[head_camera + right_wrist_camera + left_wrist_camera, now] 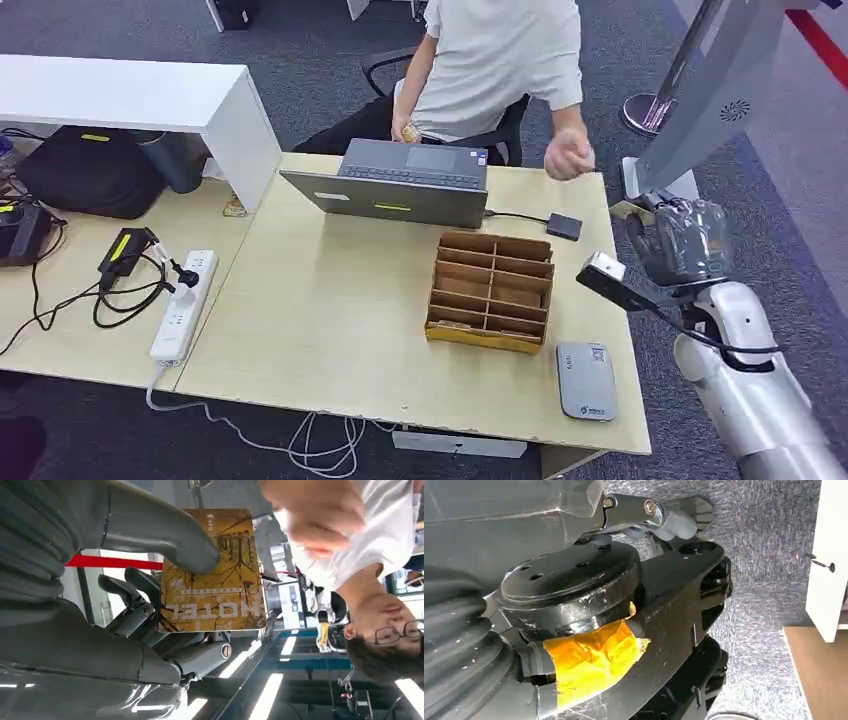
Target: Pass the card to the sensor for recognition and then transmit it.
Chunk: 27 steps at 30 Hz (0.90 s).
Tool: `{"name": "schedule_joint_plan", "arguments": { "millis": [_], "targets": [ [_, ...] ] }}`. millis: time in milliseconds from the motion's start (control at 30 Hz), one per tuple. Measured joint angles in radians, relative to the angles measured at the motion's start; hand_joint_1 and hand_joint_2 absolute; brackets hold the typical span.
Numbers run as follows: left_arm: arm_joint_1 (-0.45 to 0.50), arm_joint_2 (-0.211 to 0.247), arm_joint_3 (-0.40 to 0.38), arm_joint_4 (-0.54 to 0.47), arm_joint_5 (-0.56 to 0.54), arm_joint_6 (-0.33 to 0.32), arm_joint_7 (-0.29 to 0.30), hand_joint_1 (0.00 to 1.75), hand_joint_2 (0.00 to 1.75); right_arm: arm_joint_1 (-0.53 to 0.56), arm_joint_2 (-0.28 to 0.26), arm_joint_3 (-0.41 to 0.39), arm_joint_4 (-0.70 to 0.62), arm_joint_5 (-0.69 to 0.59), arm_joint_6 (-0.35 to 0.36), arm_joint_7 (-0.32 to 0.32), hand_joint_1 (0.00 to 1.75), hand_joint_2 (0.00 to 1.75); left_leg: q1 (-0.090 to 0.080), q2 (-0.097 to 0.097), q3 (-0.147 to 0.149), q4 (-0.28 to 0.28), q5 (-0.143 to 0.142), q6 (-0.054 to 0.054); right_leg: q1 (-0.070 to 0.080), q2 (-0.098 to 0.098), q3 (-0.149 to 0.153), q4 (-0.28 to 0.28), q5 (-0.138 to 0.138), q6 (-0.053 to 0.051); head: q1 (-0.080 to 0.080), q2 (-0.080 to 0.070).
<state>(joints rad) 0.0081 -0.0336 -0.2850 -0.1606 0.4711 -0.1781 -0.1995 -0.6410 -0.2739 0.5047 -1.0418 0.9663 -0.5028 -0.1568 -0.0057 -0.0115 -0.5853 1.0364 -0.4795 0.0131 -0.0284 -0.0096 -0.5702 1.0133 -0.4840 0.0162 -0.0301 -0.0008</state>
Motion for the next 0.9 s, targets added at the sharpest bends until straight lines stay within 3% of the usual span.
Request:
{"name": "schedule_joint_plan", "arguments": {
  "millis": [233, 333, 467, 633, 900],
  "targets": [
    [0.002, 0.000, 0.000, 0.000, 0.032, 0.003, 0.002, 0.00, 1.75, 0.077, -0.003, -0.019, -0.052, -0.030, -0.030, -0.021, 1.75, 1.75, 0.000, 0.000, 0.001, 0.000, 0.000, 0.000, 0.000, 0.000, 0.000, -0.001, 0.000, 0.000, 0.000, 0.000],
    [0.007, -0.003, 0.000, 0.000, 0.046, 0.009, 0.001, 0.00, 1.75, 0.223, -0.017, -0.050, -0.173, -0.015, -0.120, -0.043, 1.75, 1.75, 0.000, -0.003, -0.001, 0.000, -0.001, 0.000, 0.000, -0.004, 0.001, -0.001, -0.002, 0.000, 0.000, 0.000],
    [0.006, -0.005, 0.000, 0.001, 0.062, 0.022, -0.004, 0.00, 1.75, 0.360, -0.028, -0.088, -0.284, -0.008, -0.148, -0.062, 1.75, 1.75, 0.000, -0.002, 0.001, 0.000, -0.002, 0.000, 0.000, -0.002, 0.000, -0.002, -0.002, 0.000, 0.000, 0.000],
    [0.011, -0.011, 0.002, 0.002, 0.086, 0.042, -0.009, 0.00, 1.75, 0.666, -0.034, -0.171, -0.479, 0.116, -0.190, -0.098, 1.75, 1.75, 0.000, -0.007, -0.001, 0.000, -0.004, 0.001, 0.000, -0.008, 0.002, -0.002, -0.006, 0.001, 0.000, 0.000],
    [0.009, -0.013, 0.002, 0.002, 0.087, 0.055, -0.011, 0.00, 1.75, 0.830, -0.034, -0.214, -0.579, 0.146, -0.191, -0.085, 1.75, 1.75, 0.000, -0.001, 0.001, -0.001, -0.005, 0.000, 0.000, -0.002, 0.002, -0.002, -0.005, 0.000, 0.000, 0.000]
  ]
}}
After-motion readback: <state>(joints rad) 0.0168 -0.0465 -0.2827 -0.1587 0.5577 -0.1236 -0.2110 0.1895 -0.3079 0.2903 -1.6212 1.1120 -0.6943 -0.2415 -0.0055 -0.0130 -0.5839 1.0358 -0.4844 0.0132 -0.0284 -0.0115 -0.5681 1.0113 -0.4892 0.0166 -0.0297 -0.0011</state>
